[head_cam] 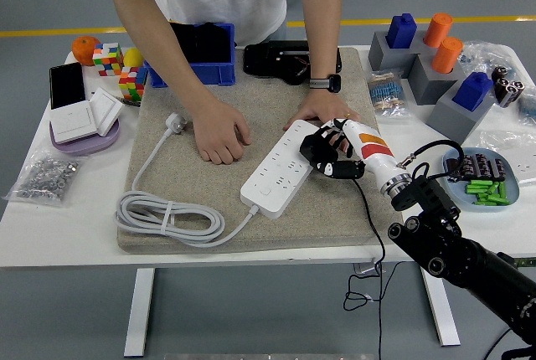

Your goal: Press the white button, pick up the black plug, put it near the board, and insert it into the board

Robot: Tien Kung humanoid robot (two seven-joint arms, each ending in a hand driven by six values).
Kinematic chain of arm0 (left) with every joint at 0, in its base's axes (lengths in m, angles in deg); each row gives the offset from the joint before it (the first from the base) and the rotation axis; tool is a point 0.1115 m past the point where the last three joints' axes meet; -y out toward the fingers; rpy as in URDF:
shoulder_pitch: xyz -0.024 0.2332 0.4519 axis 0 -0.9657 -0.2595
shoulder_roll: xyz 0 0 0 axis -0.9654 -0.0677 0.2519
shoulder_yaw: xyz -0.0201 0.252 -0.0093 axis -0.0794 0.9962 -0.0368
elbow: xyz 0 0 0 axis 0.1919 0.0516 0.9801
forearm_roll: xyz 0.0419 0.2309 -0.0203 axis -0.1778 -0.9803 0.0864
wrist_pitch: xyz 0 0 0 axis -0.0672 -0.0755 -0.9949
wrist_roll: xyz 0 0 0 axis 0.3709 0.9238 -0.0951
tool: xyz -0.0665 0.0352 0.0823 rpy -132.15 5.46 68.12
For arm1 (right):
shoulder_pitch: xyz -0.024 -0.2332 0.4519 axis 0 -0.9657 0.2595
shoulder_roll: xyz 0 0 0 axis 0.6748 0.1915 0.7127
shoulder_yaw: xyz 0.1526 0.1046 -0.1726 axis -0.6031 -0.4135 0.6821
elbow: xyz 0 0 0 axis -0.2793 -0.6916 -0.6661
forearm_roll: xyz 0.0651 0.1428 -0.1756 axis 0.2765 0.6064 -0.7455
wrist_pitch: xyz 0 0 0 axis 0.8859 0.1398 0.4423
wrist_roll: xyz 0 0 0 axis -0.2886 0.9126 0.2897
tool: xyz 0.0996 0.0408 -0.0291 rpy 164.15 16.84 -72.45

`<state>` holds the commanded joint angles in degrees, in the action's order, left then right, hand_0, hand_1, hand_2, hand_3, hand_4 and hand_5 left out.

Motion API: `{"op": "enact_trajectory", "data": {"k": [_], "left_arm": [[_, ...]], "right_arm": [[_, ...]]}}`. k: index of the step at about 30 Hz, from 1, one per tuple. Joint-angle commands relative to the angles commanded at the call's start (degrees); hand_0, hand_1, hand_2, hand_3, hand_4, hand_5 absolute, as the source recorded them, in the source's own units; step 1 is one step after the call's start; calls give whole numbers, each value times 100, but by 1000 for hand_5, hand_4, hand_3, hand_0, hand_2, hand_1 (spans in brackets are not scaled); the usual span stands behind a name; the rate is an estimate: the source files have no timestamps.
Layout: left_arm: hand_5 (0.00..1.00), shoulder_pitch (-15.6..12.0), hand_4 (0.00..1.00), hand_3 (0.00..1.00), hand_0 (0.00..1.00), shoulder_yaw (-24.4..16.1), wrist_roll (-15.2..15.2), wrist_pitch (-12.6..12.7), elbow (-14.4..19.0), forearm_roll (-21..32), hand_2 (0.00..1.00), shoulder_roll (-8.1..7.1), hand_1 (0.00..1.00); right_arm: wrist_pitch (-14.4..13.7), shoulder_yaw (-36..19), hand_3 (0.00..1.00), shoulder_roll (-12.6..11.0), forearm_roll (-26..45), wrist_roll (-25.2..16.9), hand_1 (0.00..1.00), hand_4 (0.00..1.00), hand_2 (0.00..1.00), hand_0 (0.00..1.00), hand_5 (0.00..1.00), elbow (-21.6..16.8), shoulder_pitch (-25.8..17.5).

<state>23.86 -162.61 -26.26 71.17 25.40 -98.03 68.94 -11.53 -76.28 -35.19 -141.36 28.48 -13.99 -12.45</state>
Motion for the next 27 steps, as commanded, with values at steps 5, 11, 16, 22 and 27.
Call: {"op": "enact_trajectory", "data": {"k": [5, 11, 16, 22, 27], "left_arm": [[200, 4, 546, 685, 683, -14, 0, -3, 0, -26, 658, 0, 675], [199, -1, 545, 685, 684, -29, 3, -3, 0, -34, 658, 3, 675], [199, -1, 545, 685, 684, -37, 3, -4, 0, -52, 658, 6, 675], [199, -4, 545, 685, 683, -44, 4, -5, 0, -53, 658, 8, 675], [198, 2, 545, 685, 683, -51, 4, -5, 0, -62, 658, 8, 675]], "right_arm": [[4, 30, 550, 0, 21, -4, 286, 766, 324, 260, 2, -14, -6], [60, 72, 590, 0, 106, 37, 452, 894, 482, 457, 2, -59, -12], [126, 76, 590, 0, 157, 100, 452, 894, 482, 457, 2, -81, -16], [129, 46, 619, 0, 111, 102, 529, 944, 533, 523, 2, -82, -14], [92, 15, 614, 0, 91, 51, 534, 939, 535, 528, 4, -56, 7]]}}
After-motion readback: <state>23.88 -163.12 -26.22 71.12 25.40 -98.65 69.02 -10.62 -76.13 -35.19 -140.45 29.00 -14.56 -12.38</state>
